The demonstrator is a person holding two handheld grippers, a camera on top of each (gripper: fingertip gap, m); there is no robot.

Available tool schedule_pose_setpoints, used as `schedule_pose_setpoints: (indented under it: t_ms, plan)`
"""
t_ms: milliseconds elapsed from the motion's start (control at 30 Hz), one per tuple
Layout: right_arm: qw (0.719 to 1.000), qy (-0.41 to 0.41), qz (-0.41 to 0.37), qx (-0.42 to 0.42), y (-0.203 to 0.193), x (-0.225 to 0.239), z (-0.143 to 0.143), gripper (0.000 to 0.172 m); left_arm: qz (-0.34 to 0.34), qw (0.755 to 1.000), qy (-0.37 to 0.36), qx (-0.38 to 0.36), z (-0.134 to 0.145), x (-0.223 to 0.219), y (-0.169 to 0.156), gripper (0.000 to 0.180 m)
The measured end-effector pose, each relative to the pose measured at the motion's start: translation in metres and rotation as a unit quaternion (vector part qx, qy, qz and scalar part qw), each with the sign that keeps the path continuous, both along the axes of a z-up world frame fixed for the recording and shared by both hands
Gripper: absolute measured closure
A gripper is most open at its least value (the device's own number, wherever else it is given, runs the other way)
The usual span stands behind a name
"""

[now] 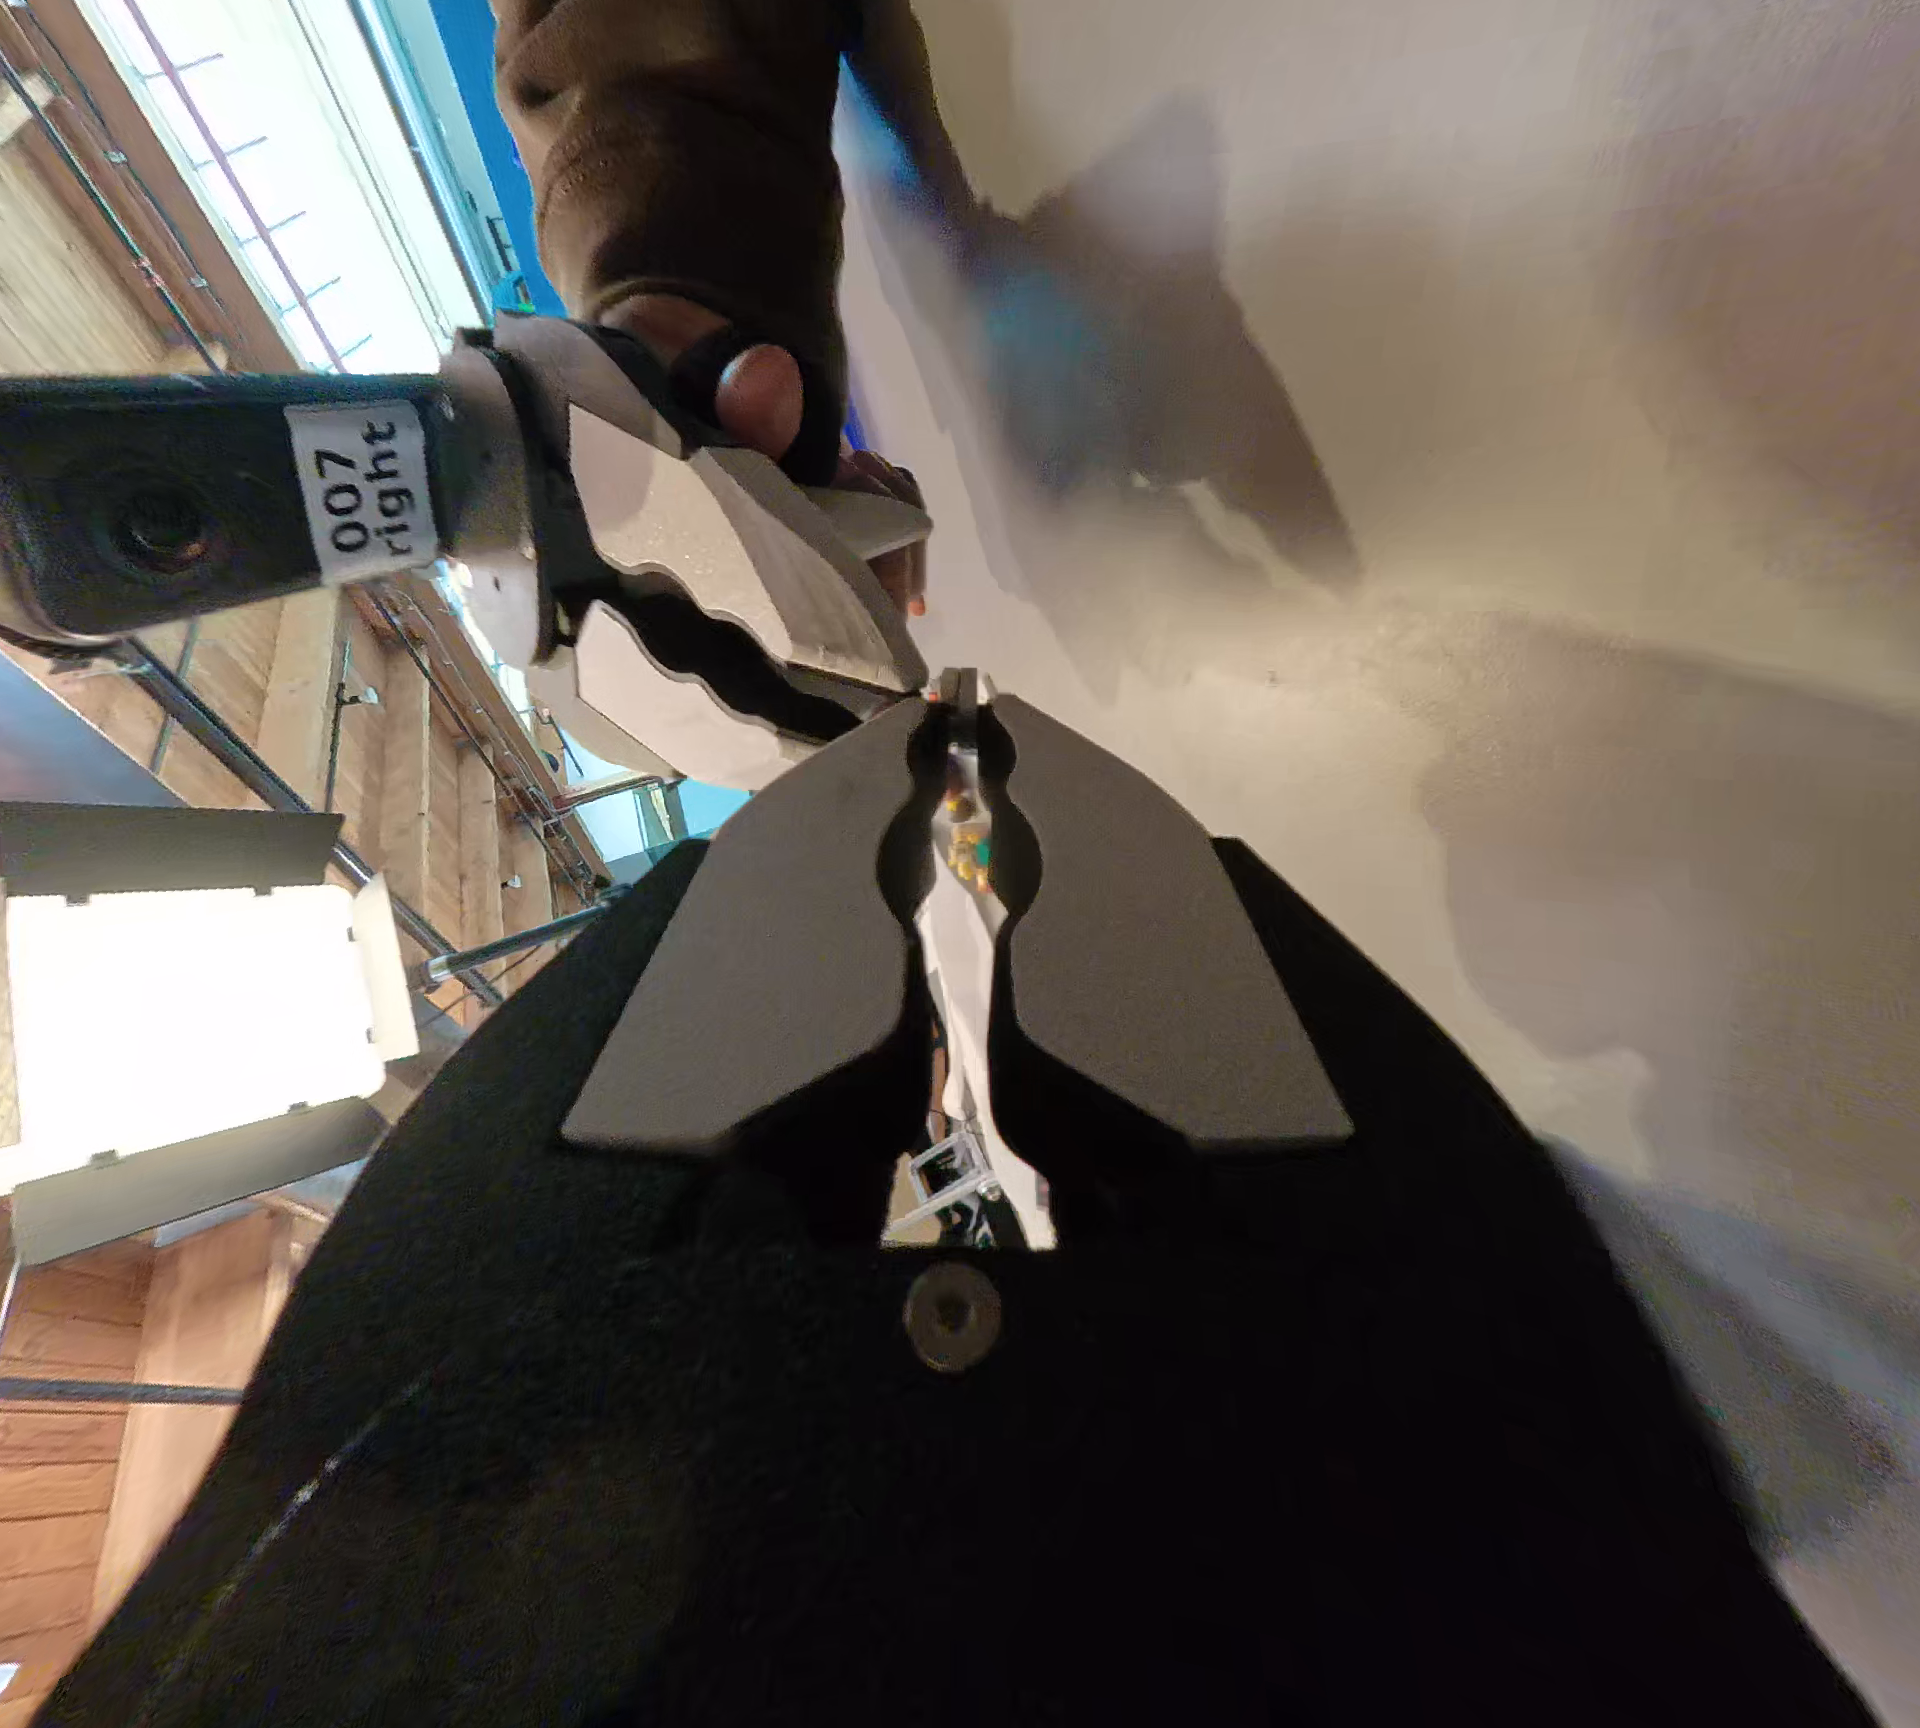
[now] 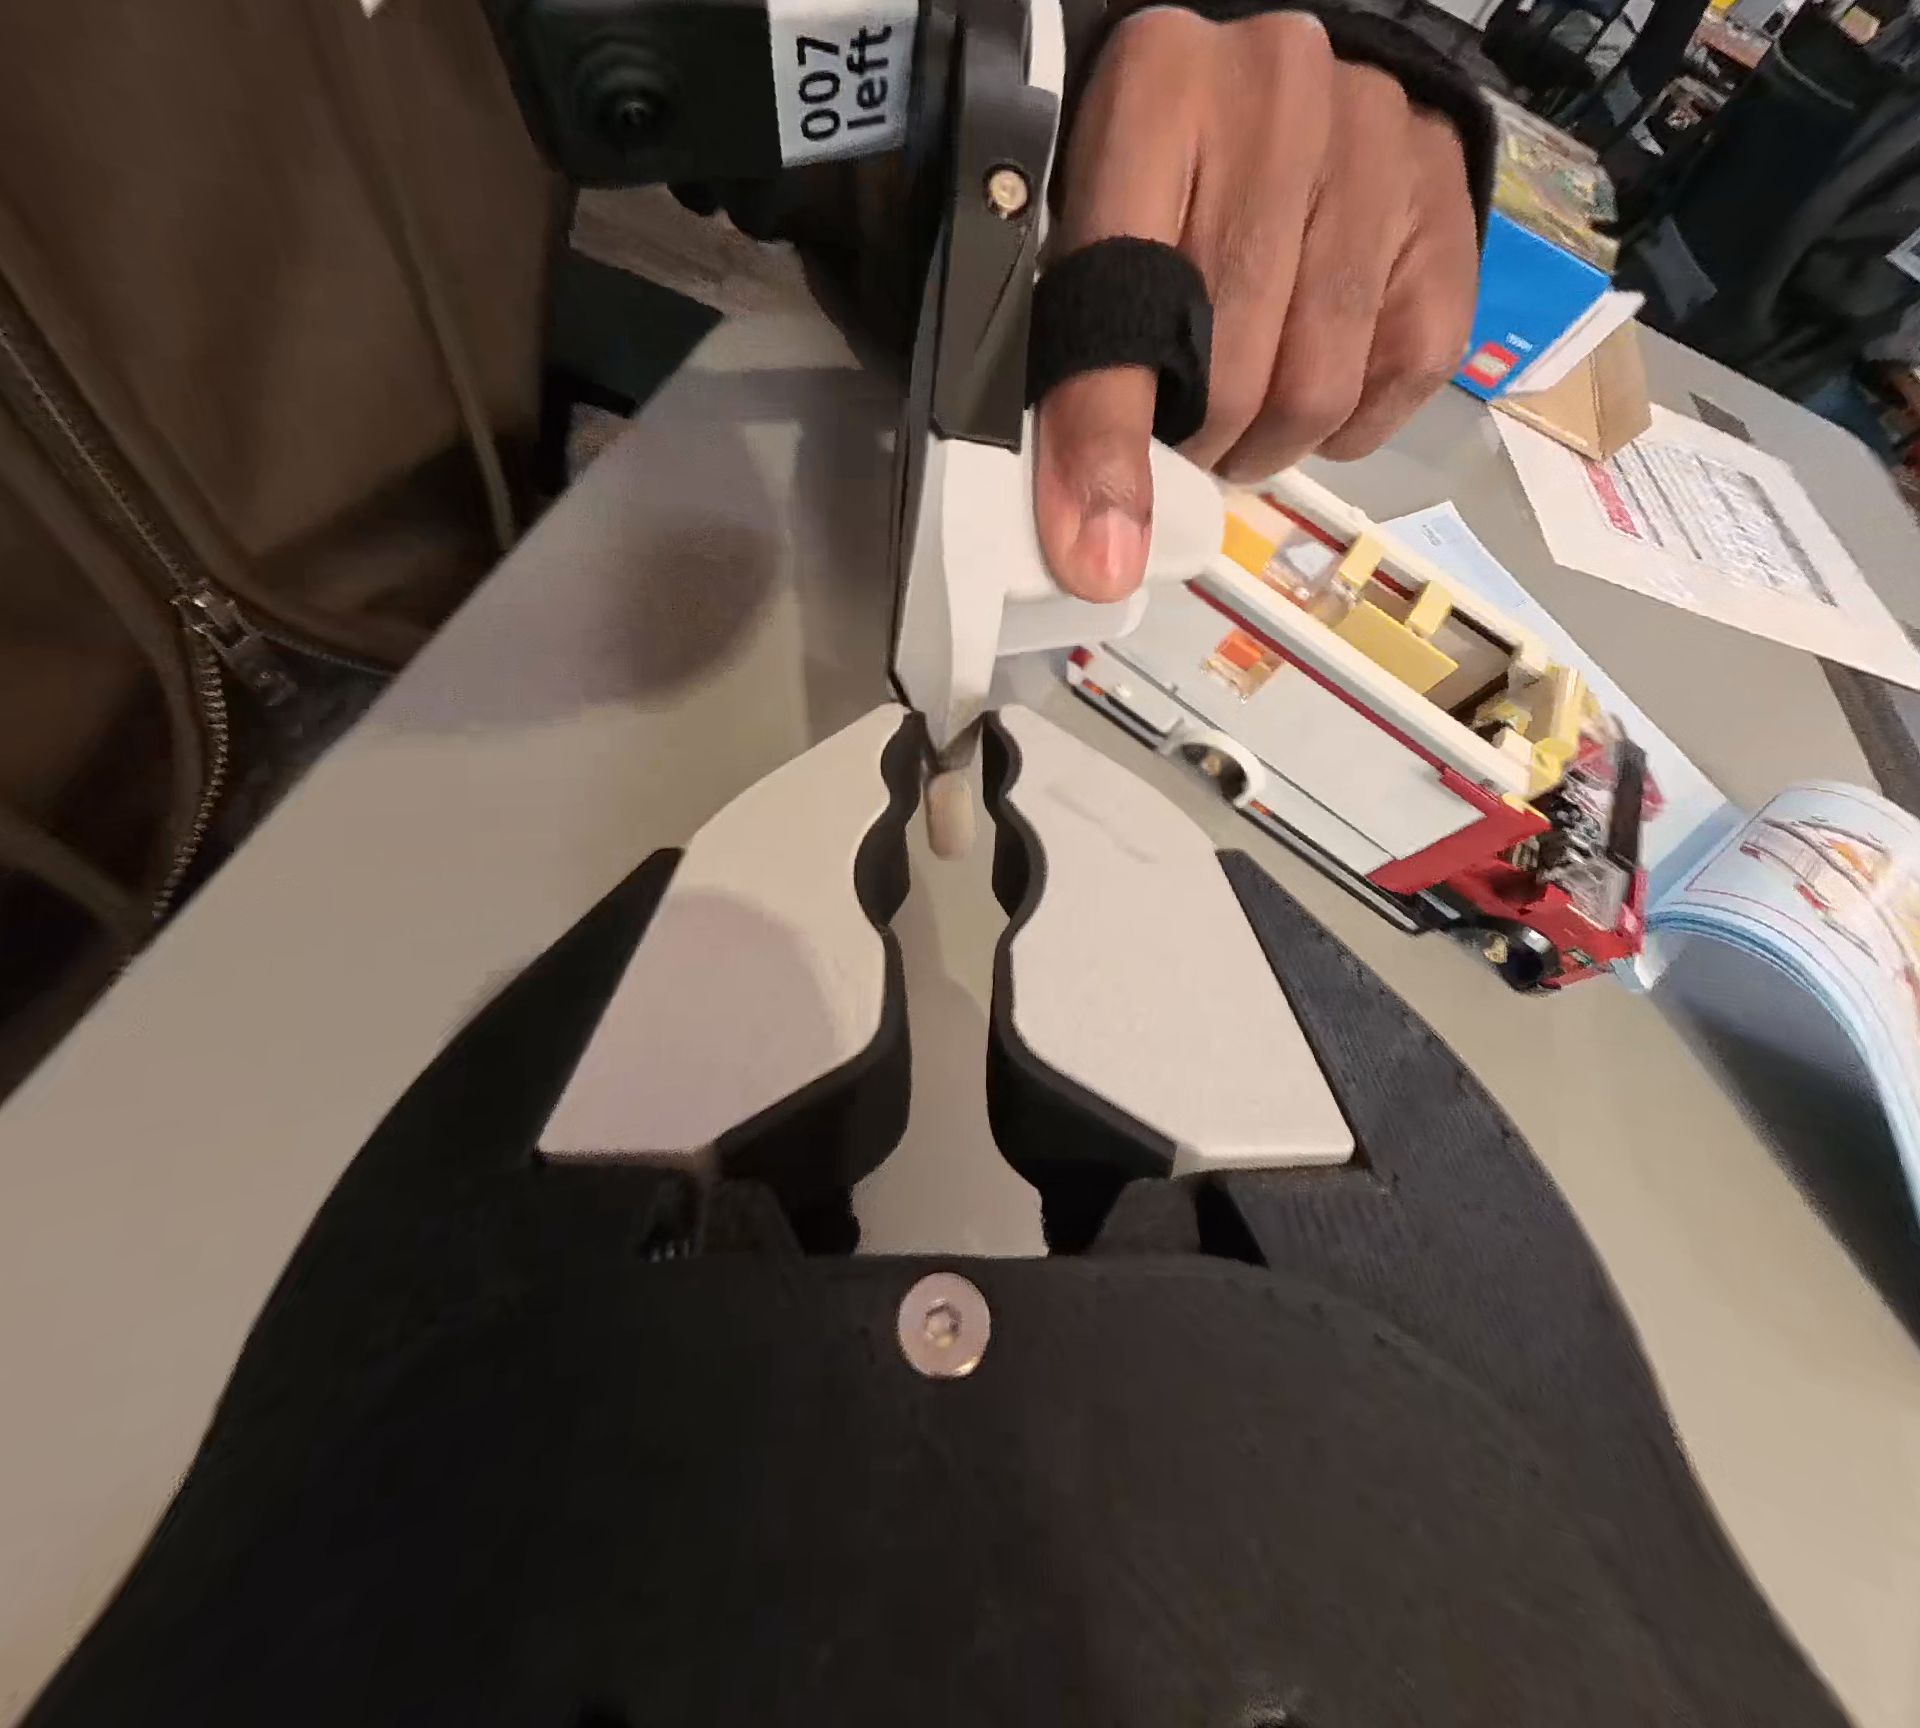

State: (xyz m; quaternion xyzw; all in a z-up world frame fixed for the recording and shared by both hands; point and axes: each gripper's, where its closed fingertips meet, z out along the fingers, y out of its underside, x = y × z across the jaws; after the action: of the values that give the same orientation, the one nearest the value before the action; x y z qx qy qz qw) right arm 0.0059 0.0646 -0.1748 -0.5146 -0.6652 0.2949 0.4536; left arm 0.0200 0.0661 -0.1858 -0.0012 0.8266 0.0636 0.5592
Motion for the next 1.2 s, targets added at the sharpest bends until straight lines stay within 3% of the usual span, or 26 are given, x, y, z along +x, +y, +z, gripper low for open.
schedule_pose_setpoints:
  t_ms: [433, 833, 1200]
  plan:
    - [0.999, -0.038, -0.016, 0.016, 0.004, 0.009, -0.031, 0.16, -0.003, 1.0, 0.03, -0.003, -0.017, -0.002, 0.001, 0.176]
    - [0.996, -0.068, -0.018, 0.055, -0.001, 0.002, -0.041, 0.164, -0.012, 0.998, 0.057, 0.029, -0.026, -0.005, -0.006, 0.176]
    - [0.998, -0.057, 0.005, 0.025, -0.01, -0.002, -0.043, 0.164, -0.012, 0.997, 0.079, 0.011, -0.028, -0.009, -0.014, 0.176]
